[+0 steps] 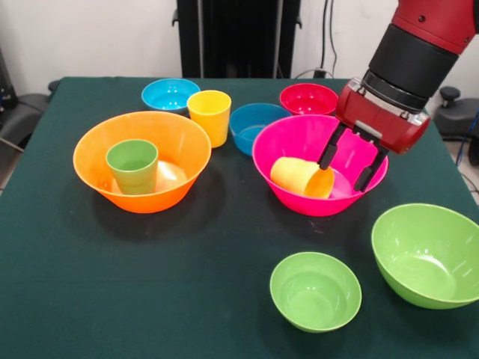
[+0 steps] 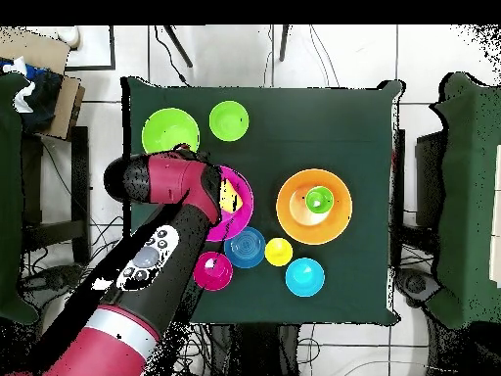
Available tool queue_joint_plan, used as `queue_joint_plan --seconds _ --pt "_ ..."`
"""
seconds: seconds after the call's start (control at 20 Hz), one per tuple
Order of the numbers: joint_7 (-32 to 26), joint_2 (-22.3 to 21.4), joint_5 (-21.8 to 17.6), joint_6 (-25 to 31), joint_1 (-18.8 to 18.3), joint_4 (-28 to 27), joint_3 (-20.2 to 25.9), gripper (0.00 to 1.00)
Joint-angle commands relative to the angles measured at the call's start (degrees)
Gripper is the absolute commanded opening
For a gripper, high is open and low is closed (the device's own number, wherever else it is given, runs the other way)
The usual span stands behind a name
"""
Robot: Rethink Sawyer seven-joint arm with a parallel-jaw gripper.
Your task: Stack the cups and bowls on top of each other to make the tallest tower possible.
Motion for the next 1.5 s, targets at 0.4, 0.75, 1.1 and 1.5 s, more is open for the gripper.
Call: queue_joint_plan --seconds 0.4,0.75,1.1,1.5 --pt "14.5 4.2 3.1 7.0 2.2 -5.3 1.0 1.00" --pt "16.1 7.0 5.3 8.5 3.2 -8.1 -1.5 1.00" --pt "16.8 8.7 6.9 9.5 4.4 -9.2 -3.8 1.00" --pt "15.8 10.1 6.9 5.9 4.6 -8.0 -4.2 1.00"
